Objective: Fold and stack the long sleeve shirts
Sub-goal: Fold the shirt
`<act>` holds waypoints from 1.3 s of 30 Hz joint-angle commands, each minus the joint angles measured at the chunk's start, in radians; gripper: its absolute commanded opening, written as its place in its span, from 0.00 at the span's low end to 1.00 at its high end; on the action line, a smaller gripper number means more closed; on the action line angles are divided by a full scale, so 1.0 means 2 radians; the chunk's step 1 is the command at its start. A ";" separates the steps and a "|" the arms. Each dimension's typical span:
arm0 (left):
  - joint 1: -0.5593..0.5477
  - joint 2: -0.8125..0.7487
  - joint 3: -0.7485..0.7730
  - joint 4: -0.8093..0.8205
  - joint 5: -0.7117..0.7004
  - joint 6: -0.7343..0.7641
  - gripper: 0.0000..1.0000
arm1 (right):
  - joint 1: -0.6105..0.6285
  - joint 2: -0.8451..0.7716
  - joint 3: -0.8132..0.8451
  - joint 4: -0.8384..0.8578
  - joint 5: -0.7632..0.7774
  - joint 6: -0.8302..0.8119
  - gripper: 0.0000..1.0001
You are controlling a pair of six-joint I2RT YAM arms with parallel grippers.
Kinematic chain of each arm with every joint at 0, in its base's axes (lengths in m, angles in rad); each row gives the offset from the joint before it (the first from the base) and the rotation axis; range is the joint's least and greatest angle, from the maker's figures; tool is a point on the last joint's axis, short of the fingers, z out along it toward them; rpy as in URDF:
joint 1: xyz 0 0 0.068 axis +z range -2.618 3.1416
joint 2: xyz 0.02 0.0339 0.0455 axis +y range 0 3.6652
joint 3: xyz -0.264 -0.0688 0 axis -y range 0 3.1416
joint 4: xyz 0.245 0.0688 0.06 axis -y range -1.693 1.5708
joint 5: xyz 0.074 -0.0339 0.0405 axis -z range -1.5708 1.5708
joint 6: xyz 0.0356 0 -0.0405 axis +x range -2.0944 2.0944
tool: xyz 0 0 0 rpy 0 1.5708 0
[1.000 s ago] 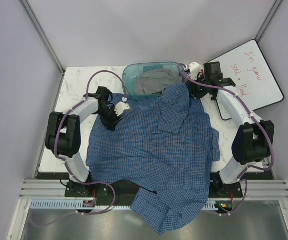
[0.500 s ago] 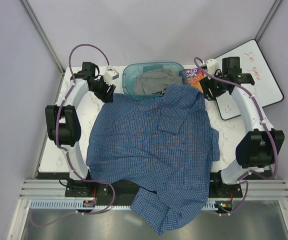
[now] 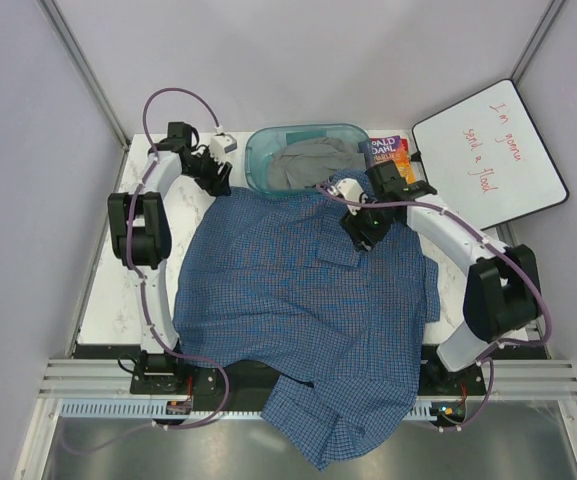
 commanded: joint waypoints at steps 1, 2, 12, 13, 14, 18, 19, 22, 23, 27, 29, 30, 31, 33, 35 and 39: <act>0.000 0.010 0.025 0.032 0.060 0.060 0.67 | 0.023 0.037 -0.016 0.054 0.028 0.009 0.64; 0.000 0.013 0.028 0.032 0.064 0.066 0.68 | 0.026 0.044 -0.018 0.061 0.031 0.012 0.65; -0.003 0.046 0.040 0.032 0.044 0.148 0.67 | 0.042 0.102 -0.019 0.080 0.051 0.014 0.66; -0.004 0.049 0.040 0.032 0.045 0.150 0.67 | 0.044 0.104 -0.022 0.082 0.051 0.014 0.66; -0.005 0.049 0.039 0.032 0.047 0.153 0.66 | 0.044 0.107 -0.024 0.084 0.050 0.014 0.66; -0.013 0.056 0.040 0.032 0.041 0.166 0.65 | 0.049 0.124 -0.030 0.088 0.052 0.014 0.62; -0.014 0.058 0.040 0.032 0.038 0.167 0.64 | 0.050 0.127 -0.031 0.090 0.053 0.014 0.57; -0.018 0.062 0.041 0.032 0.038 0.169 0.64 | 0.049 0.139 -0.030 0.093 0.059 0.014 0.44; -0.018 0.063 0.041 0.032 0.038 0.169 0.64 | 0.049 0.142 -0.030 0.094 0.059 0.014 0.40; -0.018 0.066 0.042 0.032 0.038 0.169 0.57 | 0.049 0.137 -0.022 0.090 0.057 0.016 0.11; -0.018 0.066 0.041 0.032 0.038 0.172 0.48 | 0.049 0.127 -0.017 0.082 0.056 0.016 0.02; -0.018 0.065 0.040 0.032 0.038 0.172 0.40 | 0.049 0.123 -0.012 0.078 0.053 0.018 0.00; -0.018 0.063 0.039 0.032 0.038 0.174 0.37 | 0.050 0.117 -0.009 0.073 0.051 0.018 0.00; -0.018 0.058 0.037 0.032 0.038 0.174 0.29 | 0.049 0.099 0.001 0.067 0.050 0.021 0.00; -0.018 0.049 0.029 0.032 0.041 0.172 0.28 | 0.049 0.085 0.013 0.050 0.050 0.022 0.00; -0.018 0.027 0.009 0.032 0.054 0.180 0.22 | 0.049 0.075 0.037 0.025 0.051 0.021 0.03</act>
